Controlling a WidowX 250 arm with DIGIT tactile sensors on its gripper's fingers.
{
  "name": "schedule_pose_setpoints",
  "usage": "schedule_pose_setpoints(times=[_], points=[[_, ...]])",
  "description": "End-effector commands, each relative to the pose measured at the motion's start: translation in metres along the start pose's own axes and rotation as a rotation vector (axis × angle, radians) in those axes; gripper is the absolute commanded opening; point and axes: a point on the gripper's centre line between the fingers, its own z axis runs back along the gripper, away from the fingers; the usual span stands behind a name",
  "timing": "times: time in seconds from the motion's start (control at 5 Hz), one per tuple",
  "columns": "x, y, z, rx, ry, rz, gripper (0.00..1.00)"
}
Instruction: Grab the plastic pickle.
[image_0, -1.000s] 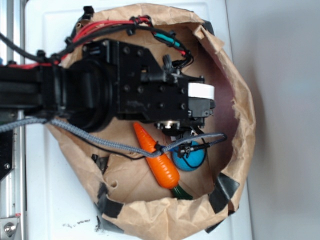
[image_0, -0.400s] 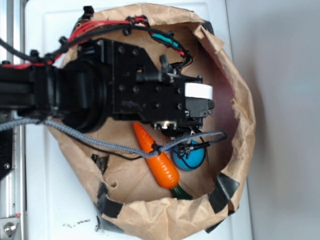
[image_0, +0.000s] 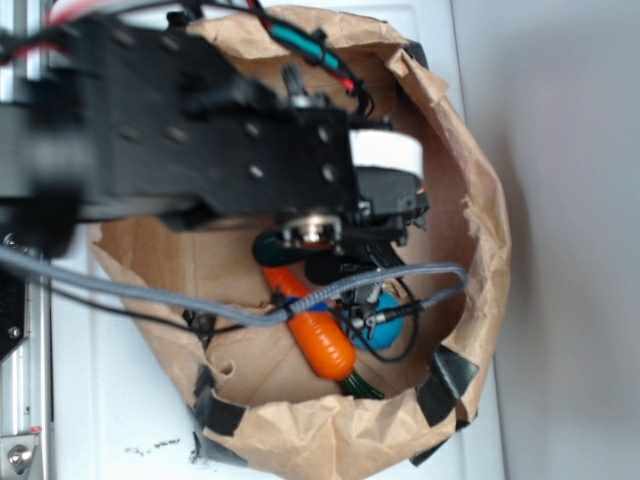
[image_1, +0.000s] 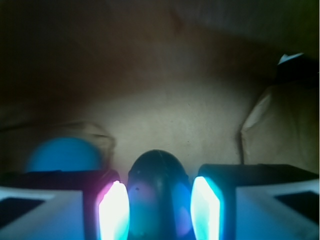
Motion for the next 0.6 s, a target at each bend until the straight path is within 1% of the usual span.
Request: schedule_pose_setpoints(times=[0.0, 0.2, 0.4], points=[[0.004, -0.006, 0.073, 0.020, -0.083, 0.057, 0.00], [-0.009, -0.015, 0.092, 0.049, -0.103, 0.056, 0.00], [-0.027, -0.017, 0.085, 0.065, -0.127, 0.036, 0.00]])
